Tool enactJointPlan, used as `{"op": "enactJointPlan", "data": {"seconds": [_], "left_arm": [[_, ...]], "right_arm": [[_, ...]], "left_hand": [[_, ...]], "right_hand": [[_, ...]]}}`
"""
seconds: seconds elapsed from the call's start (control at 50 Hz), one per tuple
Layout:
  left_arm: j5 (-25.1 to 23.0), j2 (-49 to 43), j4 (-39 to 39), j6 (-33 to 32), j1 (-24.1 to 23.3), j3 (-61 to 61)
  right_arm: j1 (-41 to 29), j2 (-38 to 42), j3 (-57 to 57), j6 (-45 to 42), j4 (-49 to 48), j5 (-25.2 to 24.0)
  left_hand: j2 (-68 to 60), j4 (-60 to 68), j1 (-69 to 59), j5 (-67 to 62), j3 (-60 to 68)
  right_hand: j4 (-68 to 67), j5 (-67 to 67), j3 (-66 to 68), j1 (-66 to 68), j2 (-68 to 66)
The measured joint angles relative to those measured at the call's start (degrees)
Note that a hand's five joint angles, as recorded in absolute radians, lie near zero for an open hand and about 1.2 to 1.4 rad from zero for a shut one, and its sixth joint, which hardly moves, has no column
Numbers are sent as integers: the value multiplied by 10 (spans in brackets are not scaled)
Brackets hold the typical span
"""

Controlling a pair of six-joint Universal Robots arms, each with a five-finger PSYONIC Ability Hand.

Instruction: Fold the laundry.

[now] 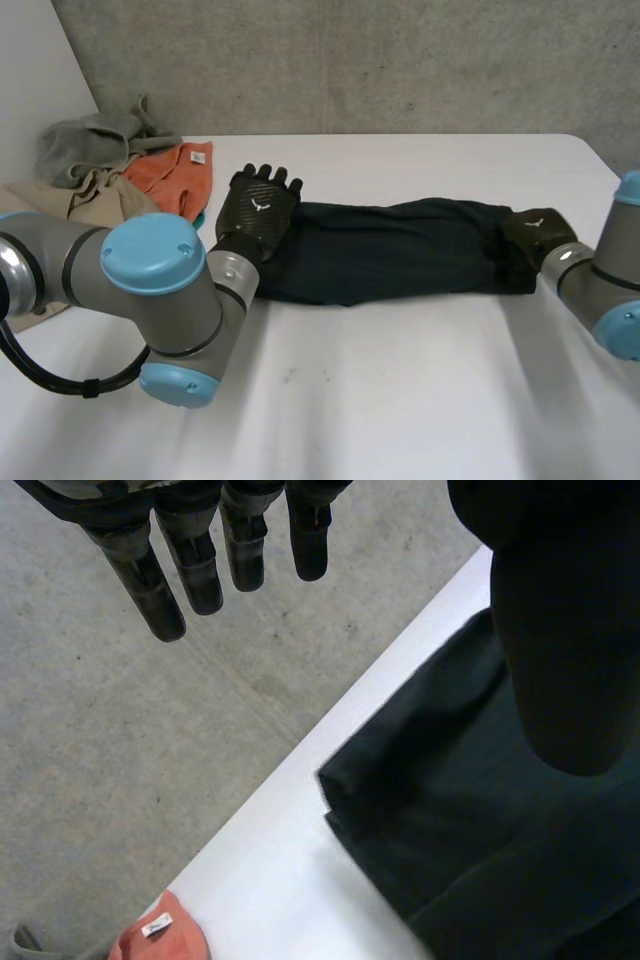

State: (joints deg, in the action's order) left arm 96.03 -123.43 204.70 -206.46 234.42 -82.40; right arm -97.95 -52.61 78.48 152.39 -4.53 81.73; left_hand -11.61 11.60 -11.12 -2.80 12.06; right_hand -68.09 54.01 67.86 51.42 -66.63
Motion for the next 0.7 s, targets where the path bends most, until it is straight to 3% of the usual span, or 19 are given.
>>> {"op": "enactJointPlan", "data": {"seconds": [0.1, 0.28, 0.36, 0.42, 0.48, 0.56, 0.58, 0.7], "left_arm": [[0, 19, -1, 0, 1, -11], [-3, 67, 0, 2, 9, -49], [-2, 81, 1, 2, 17, -62], [-2, 84, 1, 2, 20, -65], [-1, 87, 1, 7, 28, -70], [0, 89, 1, 15, 32, -72], [0, 91, 1, 25, 37, -74], [-1, 95, 2, 43, 47, -67]], "right_arm": [[26, -45, 24, -41, 7, -3], [53, -113, 42, -241, -2, -16], [-9, -118, 27, -324, -38, -61], [-25, -116, 24, -333, -46, -75], [-106, -87, 17, -357, -80, -157], [-146, -62, 18, -362, -89, -197], [-186, -33, 22, -368, -94, -235], [-234, -2, 30, -369, -95, -267]], "left_hand": [[0, 0, 0, 0, 0], [0, 0, 0, 0, 0], [0, 0, 0, 0, 0], [0, 0, 0, 0, 0], [0, 0, 0, 0, 0], [0, 0, 0, 0, 0], [0, 0, 0, 0, 0], [0, 0, 0, 0, 0]], "right_hand": [[0, 4, 0, 14, 0], [0, 12, 0, 31, -2], [0, 12, 0, 39, -2], [0, 12, 0, 39, -2], [0, 20, 7, 40, -2], [0, 27, 8, 48, -8], [0, 32, 8, 59, -9], [37, 2, -31, 29, 30]]}}
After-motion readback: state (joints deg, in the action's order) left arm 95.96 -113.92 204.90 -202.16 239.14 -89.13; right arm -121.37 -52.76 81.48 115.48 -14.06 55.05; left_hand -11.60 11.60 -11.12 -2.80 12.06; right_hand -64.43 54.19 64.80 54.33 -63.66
